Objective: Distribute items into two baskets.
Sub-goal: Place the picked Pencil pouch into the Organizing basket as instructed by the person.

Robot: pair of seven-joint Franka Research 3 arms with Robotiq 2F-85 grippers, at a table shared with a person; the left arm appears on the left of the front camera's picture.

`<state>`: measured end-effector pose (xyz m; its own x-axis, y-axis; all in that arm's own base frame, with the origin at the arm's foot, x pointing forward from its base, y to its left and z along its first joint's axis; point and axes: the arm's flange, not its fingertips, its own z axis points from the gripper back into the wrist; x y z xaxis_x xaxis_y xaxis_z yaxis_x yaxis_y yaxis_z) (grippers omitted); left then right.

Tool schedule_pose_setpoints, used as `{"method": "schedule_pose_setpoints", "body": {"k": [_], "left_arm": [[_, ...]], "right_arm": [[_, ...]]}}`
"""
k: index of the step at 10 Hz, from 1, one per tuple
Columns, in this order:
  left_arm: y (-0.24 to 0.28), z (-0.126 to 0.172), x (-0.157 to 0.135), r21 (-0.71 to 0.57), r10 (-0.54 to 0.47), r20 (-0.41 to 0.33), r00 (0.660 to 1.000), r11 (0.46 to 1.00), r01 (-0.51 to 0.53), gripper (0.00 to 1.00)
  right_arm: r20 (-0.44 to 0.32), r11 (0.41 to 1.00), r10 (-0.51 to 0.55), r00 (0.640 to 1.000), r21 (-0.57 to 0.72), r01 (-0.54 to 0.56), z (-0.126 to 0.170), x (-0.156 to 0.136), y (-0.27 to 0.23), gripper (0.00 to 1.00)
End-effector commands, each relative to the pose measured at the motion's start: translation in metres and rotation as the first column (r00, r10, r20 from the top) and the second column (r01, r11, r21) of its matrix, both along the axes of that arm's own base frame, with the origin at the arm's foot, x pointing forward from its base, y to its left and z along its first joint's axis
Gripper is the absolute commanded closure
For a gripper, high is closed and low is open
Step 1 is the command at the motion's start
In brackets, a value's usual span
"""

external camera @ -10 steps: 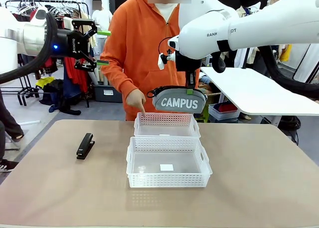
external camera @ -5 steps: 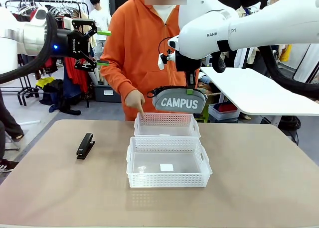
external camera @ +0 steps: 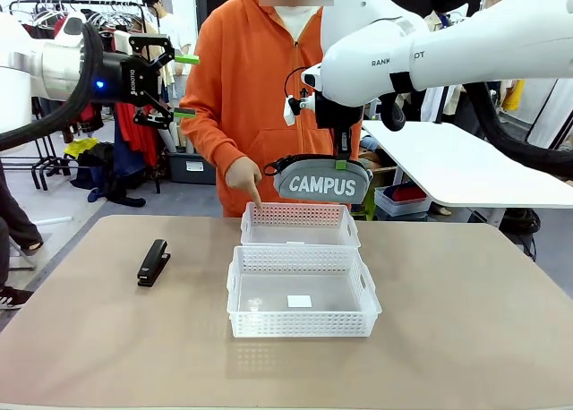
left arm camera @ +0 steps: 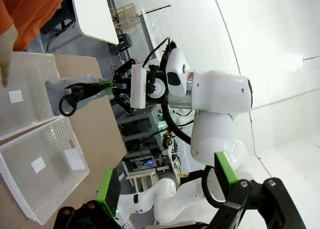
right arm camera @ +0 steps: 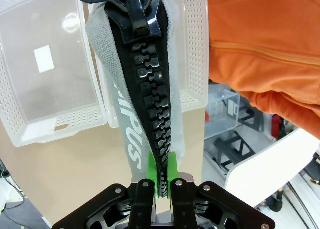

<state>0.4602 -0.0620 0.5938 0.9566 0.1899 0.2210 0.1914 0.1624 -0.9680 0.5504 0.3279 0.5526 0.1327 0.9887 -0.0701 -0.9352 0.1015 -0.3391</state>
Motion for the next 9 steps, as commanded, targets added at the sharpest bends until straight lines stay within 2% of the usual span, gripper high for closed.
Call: {"method": "schedule_pose_setpoints", "body": {"k": [1, 5, 9], "left_arm": [[0.0, 0.002, -0.001, 0.0, 0.001, 0.004, 1.0, 1.0, -0.001, 0.0], [0.0, 0.002, -0.001, 0.0, 0.001, 0.004, 1.0, 1.0, -0.001, 0.0], [0.0, 0.002, -0.001, 0.0, 0.001, 0.004, 1.0, 1.0, -0.001, 0.0]], "right_arm": [[0.0, 1.0, 0.0, 1.0, 0.0, 0.0, 0.0, 0.0, 0.0, 1.0], [-0.005, 0.996, 0.043, 0.999, -0.074, -0.043, -0.034, 0.039, 0.019, 1.0], [-0.033, 0.993, 0.056, 0.998, -0.101, -0.059, -0.076, 0.058, 0.037, 1.0]]}}
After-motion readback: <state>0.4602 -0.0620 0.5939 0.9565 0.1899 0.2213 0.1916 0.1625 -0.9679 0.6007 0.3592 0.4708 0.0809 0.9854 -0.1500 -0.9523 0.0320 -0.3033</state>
